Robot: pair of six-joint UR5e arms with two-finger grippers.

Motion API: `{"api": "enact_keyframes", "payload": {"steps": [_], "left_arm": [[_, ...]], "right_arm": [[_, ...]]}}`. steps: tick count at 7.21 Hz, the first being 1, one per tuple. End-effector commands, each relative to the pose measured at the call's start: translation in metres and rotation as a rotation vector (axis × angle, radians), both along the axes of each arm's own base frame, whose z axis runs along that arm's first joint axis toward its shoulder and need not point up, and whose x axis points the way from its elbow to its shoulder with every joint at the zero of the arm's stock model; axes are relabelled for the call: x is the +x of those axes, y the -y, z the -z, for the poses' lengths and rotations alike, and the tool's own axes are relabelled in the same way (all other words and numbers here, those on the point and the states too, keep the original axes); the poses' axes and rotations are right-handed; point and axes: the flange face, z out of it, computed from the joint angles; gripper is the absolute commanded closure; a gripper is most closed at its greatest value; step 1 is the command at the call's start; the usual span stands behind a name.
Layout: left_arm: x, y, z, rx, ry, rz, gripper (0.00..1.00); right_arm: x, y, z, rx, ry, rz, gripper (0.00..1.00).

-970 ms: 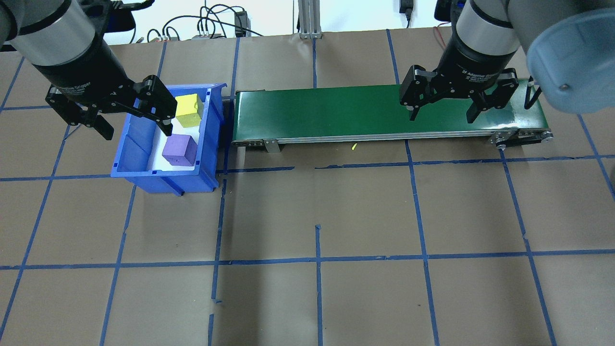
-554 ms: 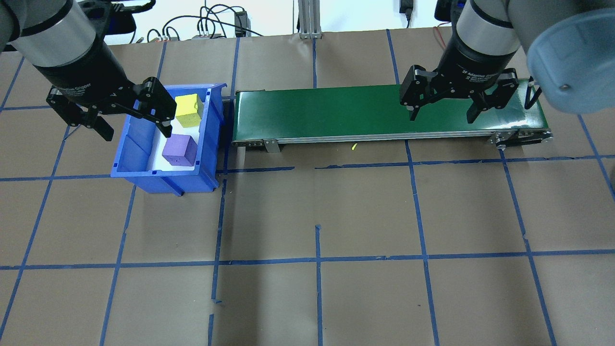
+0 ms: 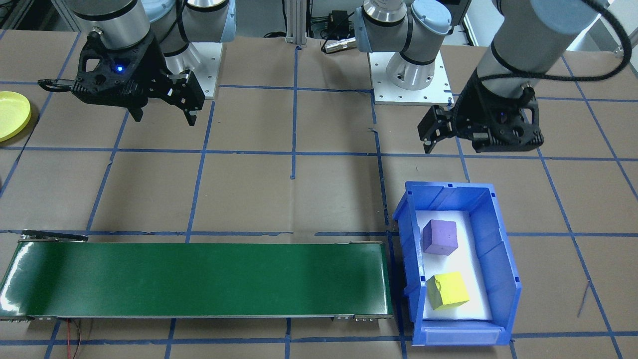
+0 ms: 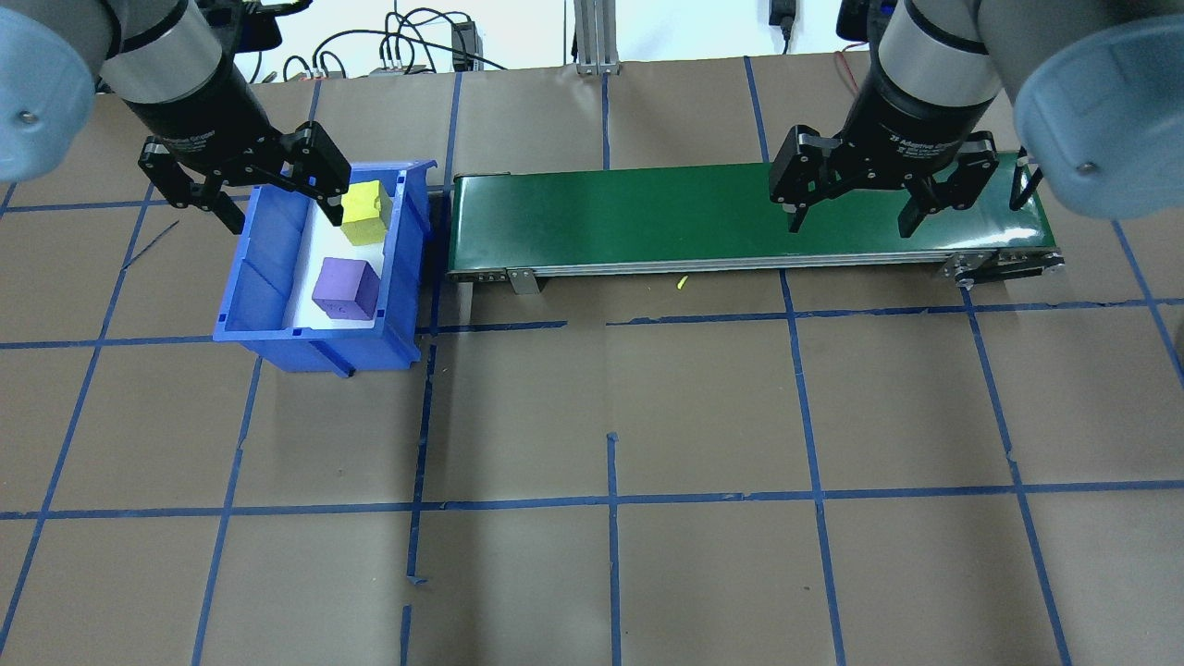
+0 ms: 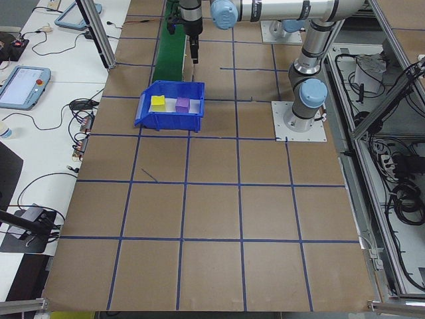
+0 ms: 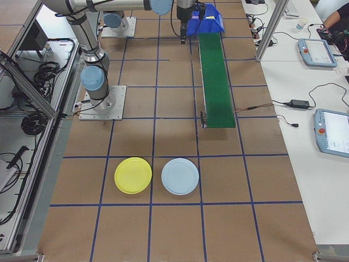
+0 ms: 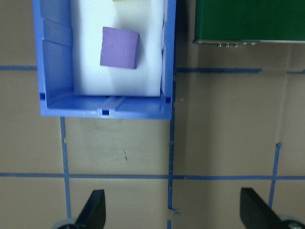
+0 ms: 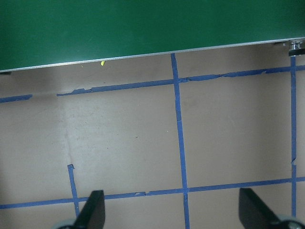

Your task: Move block left to right into plate

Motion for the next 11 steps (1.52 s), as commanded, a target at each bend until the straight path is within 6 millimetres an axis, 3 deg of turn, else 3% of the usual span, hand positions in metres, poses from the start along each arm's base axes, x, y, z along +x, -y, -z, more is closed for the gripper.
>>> {"api": "enact_keyframes", "payload": {"steps": [1, 2, 5, 7, 10, 11], "left_arm": [[0.054, 0.049, 0.059, 0.004, -0.009, 0.046, 0.00], [0.068, 0.069, 0.082, -0.025, -0.007, 0.082, 0.00], [0.071, 0.088, 0.165, -0.009, -0.020, 0.072, 0.00], [0.062, 0.072, 0.202, 0.047, -0.085, 0.062, 0.00], [0.060, 0.066, 0.213, 0.067, -0.095, 0.074, 0.00], [0.061, 0.066, 0.215, 0.072, -0.094, 0.074, 0.11]], "right_arm": [[0.001, 0.000, 0.000, 0.000, 0.000, -0.002, 0.00], [0.001, 0.000, 0.000, 0.000, 0.000, -0.002, 0.00], [0.001, 0.000, 0.000, 0.000, 0.000, -0.002, 0.00], [0.001, 0.000, 0.000, 0.000, 0.000, -0.002, 0.00], [0.001, 0.000, 0.000, 0.000, 0.000, -0.002, 0.00], [0.001, 0.000, 0.000, 0.000, 0.000, -0.002, 0.00]]}}
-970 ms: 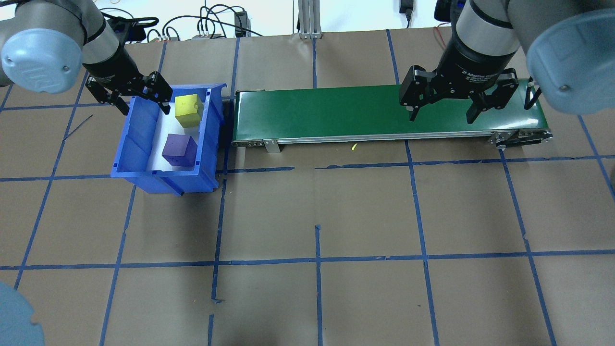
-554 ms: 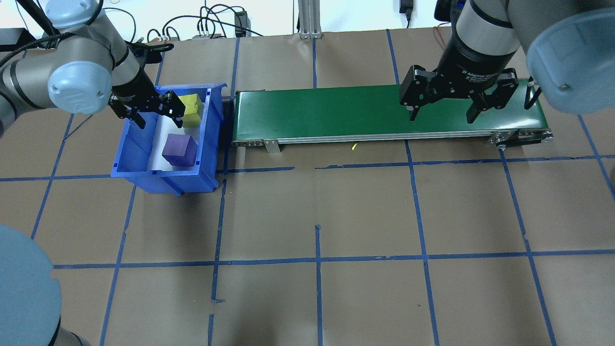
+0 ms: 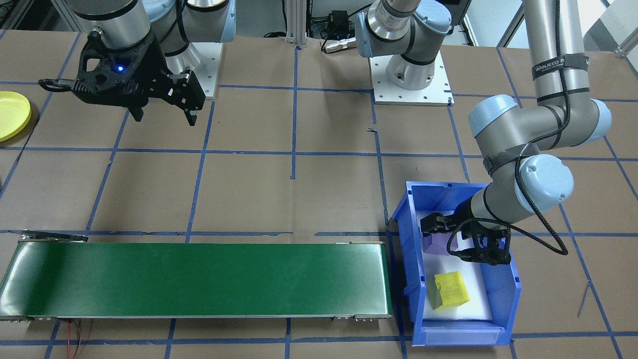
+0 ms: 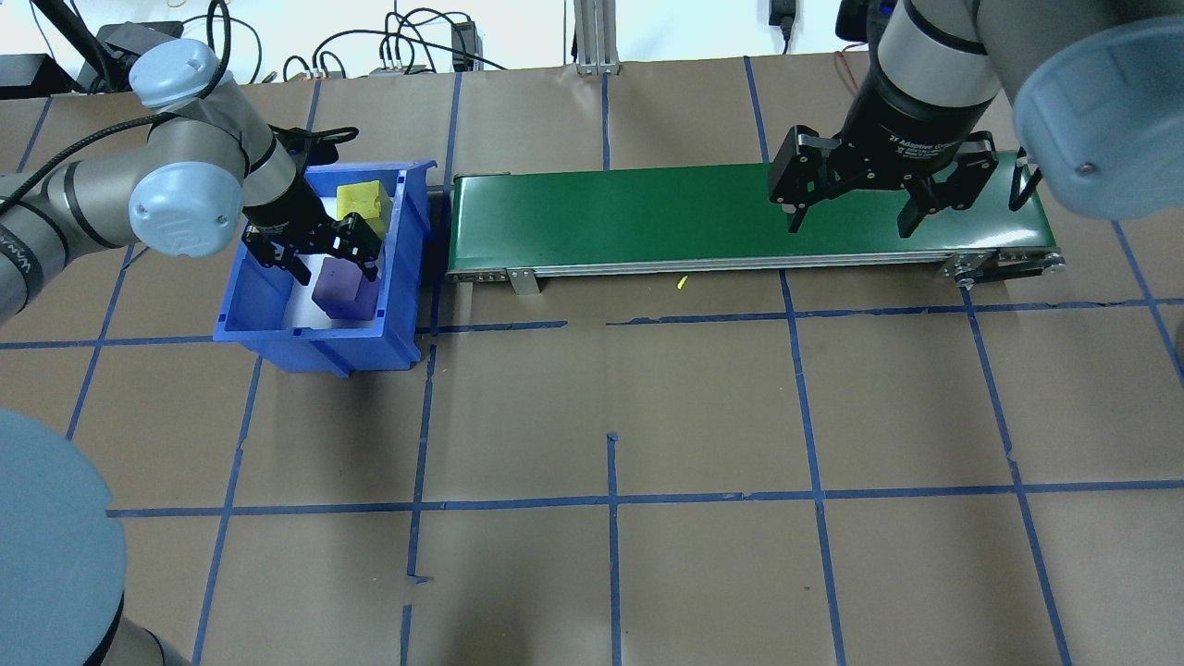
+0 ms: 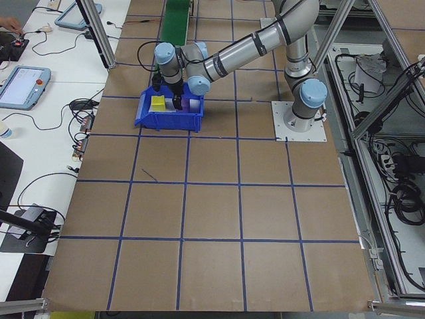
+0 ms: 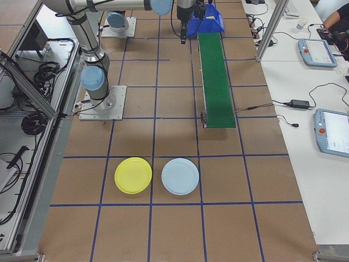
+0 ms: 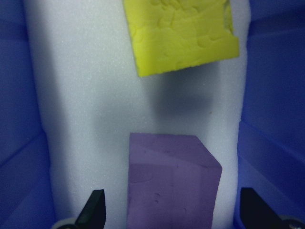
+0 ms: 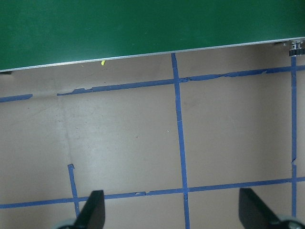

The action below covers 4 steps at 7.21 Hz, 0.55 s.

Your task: Move block left to right into plate

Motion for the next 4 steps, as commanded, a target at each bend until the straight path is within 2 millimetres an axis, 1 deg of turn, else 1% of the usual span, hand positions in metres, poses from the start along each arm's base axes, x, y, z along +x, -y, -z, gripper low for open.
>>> {"api": "enact_keyframes", "payload": {"steps": [1, 2, 3, 4], "left_arm": [[0.000, -0.001, 0.007, 0.012, -0.002, 0.003, 0.34], [0.000, 0.000, 0.005, 0.009, -0.002, 0.003, 0.61], [0.002, 0.003, 0.000, -0.003, 0.003, 0.006, 0.78], [0.007, 0.005, -0.016, -0.025, 0.056, 0.019, 0.87]], "right_arm": [[0.000, 0.000, 0.000, 0.000, 0.000, 0.000, 0.00], [0.000, 0.000, 0.000, 0.000, 0.000, 0.000, 0.00], [0.000, 0.000, 0.000, 0.000, 0.000, 0.000, 0.00], [0.000, 0.000, 0.000, 0.000, 0.000, 0.000, 0.00]]}}
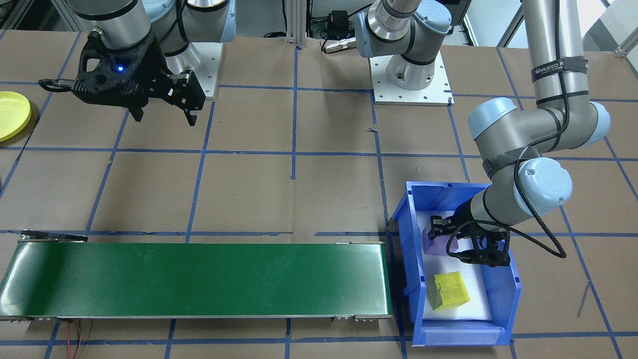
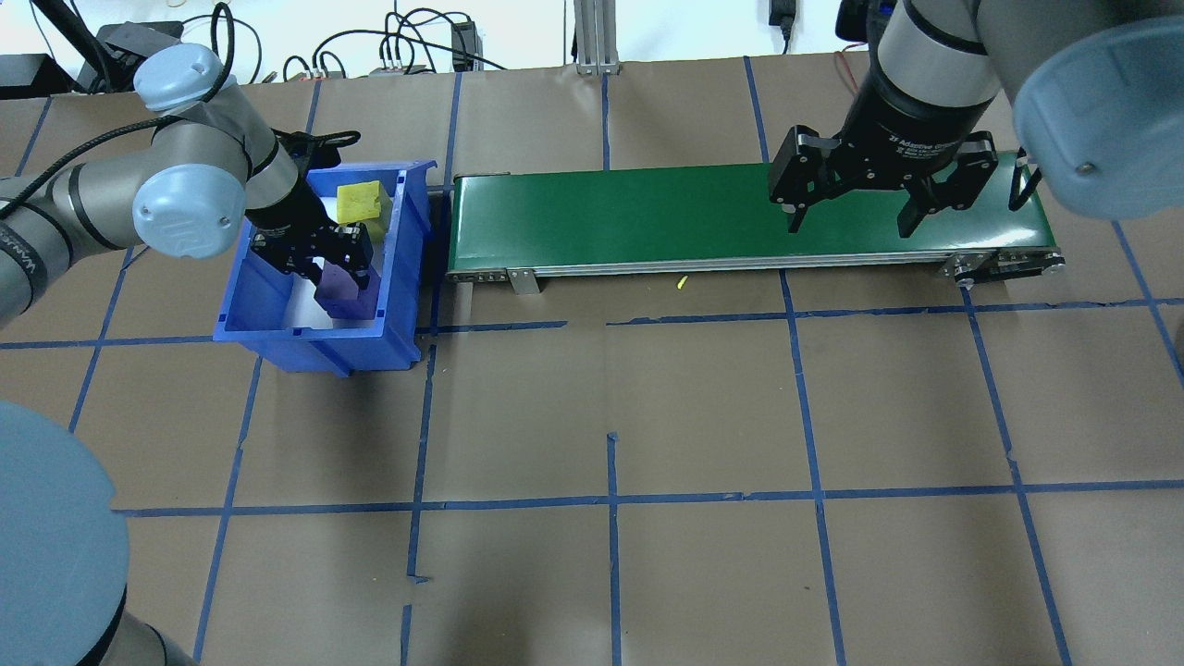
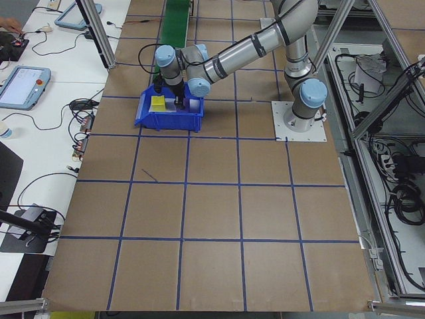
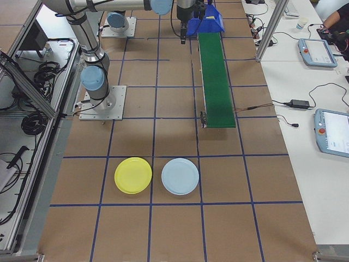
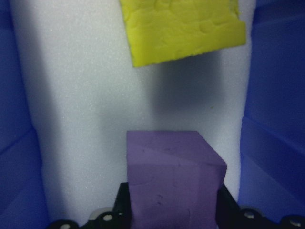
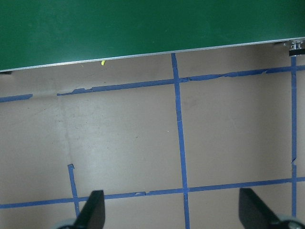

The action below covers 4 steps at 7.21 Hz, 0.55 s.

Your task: Move block left to right into plate

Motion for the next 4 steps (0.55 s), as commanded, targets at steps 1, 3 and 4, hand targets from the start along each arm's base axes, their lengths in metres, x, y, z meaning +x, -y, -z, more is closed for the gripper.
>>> {"api": "enact_keyframes", "payload": {"steps": [1, 3, 4], "left_arm": [[0.005, 0.007, -0.047, -0.068, 0.061, 0.002, 0.88], [-0.007, -0.005, -0.126, -0.083, 0.068, -0.077, 0.88], [-0.024, -0.009, -0.152, -0.102, 0.066, -0.067, 0.88]], "right_arm": [[0.000, 0.000, 0.000, 0.000, 0.000, 0.000, 0.00], [0.000, 0.000, 0.000, 0.000, 0.000, 0.000, 0.00], [0.000, 0.000, 0.000, 0.000, 0.000, 0.000, 0.00]]}}
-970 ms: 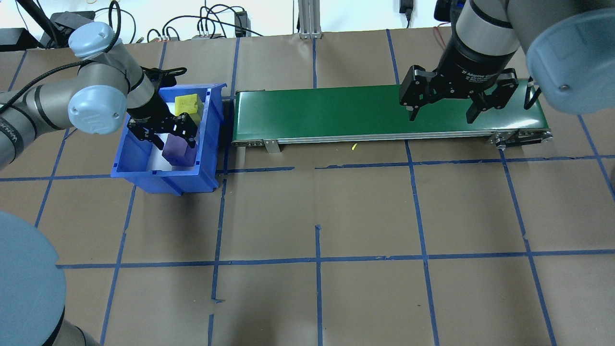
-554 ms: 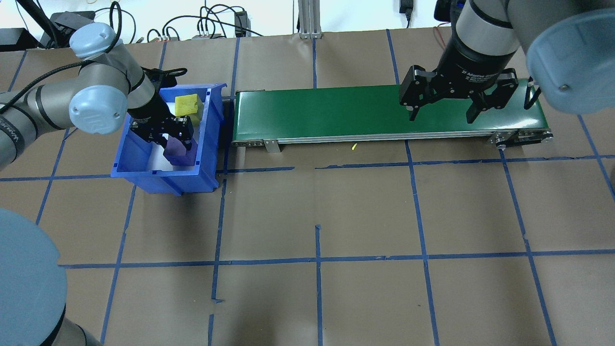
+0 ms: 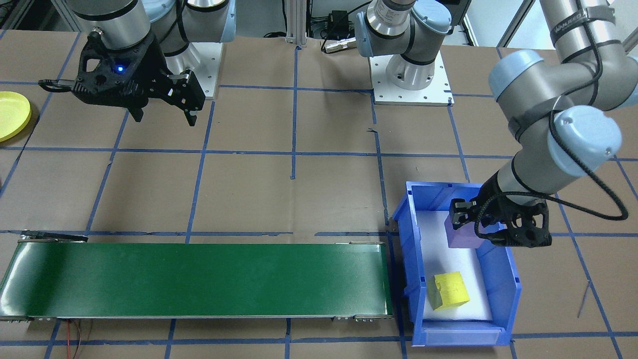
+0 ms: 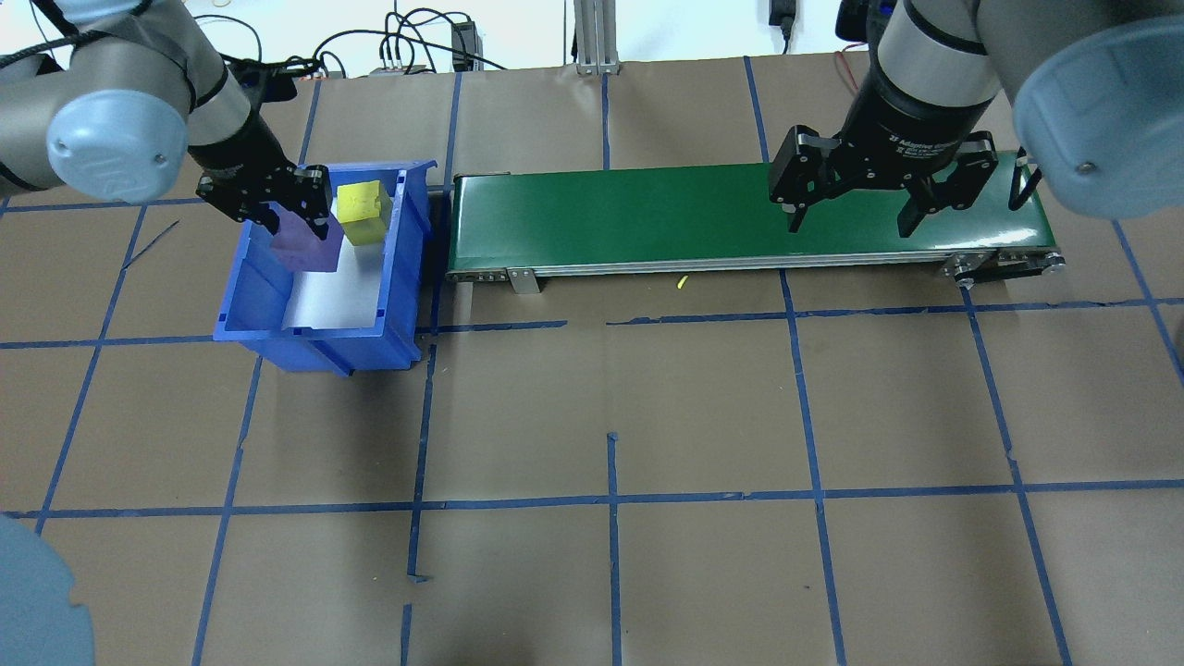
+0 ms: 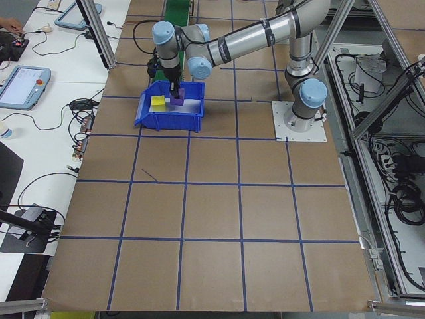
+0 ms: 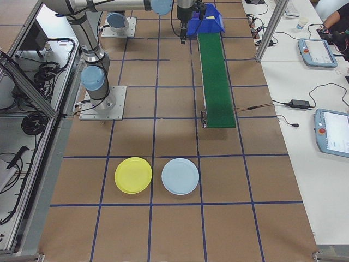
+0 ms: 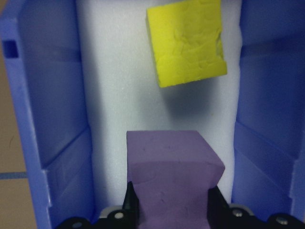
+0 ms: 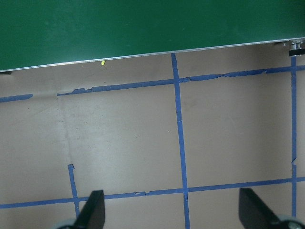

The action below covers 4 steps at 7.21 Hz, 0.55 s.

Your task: Move block left to right into plate

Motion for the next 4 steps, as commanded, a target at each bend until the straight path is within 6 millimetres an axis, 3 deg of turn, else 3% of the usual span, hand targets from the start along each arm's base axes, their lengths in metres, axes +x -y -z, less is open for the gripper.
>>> {"api": "enact_keyframes", "payload": {"steps": [1, 2, 4], "left_arm": [[-0.052, -0.010, -0.056, -0.054, 0.008, -0.008, 0.87], [-0.103, -0.017, -0.062, -0.072, 0.010, -0.029, 0.87], [-0.152, -0.011, -0.049, -0.083, -0.019, -0.029, 0.87]], "right_arm": [[0.000, 0.000, 0.000, 0.000, 0.000, 0.000, 0.00], [0.000, 0.000, 0.001, 0.002, 0.000, 0.000, 0.00], [-0.002, 0.001, 0.002, 0.003, -0.002, 0.002, 0.00]]}}
